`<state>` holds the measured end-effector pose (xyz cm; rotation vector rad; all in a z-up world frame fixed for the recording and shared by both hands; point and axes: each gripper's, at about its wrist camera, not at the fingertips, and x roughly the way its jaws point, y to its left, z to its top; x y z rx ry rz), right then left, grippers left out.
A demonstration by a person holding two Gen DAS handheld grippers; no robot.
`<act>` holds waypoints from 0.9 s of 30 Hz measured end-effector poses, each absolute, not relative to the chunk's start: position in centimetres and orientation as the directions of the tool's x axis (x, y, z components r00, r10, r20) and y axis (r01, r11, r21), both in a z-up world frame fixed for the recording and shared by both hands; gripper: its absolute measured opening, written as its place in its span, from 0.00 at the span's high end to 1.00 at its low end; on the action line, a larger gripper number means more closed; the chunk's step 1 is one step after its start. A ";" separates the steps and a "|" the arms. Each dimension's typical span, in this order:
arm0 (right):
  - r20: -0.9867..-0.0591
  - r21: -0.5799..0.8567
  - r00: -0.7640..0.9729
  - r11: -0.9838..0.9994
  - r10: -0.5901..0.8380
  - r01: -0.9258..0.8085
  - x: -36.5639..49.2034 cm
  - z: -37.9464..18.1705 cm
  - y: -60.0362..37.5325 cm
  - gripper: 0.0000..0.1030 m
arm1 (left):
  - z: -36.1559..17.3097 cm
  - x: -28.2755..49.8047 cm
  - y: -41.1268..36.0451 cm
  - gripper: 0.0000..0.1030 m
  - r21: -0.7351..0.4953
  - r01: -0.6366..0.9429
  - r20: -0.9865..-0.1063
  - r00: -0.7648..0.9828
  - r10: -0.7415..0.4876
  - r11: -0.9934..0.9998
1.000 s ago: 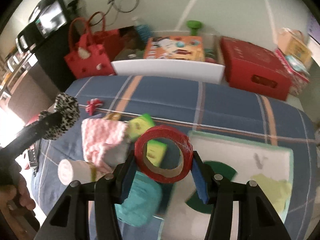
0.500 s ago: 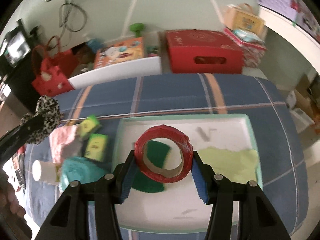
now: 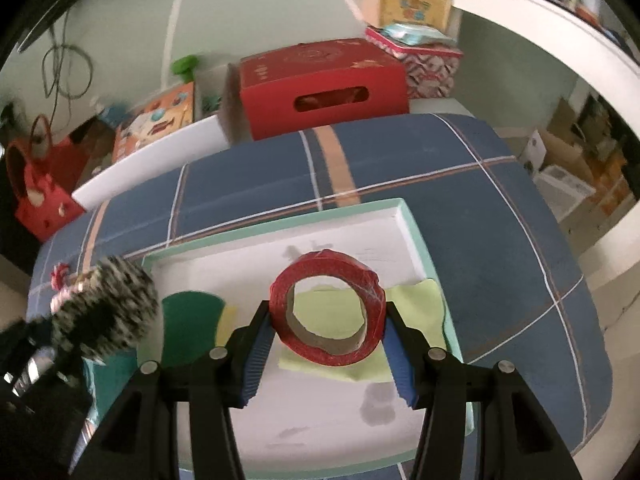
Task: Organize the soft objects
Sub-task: 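Carry the scrunchie and tape roll into the white tray and open both tools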
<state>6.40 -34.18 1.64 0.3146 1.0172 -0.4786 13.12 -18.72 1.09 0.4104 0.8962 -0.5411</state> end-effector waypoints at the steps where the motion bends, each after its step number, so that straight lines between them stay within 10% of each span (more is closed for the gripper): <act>1: -0.868 0.037 0.438 0.848 -0.235 0.528 6.2 1.6 -34.7 0.46 | 0.8 13.1 -19.2 0.77 0.108 0.604 -0.824 0.499 -0.269 0.789; 27: -0.897 0.097 0.402 0.806 -0.184 0.584 6.7 -2.2 -38.6 0.46 | -6.0 14.8 -25.5 0.76 -0.093 0.626 -0.887 0.300 -0.350 0.774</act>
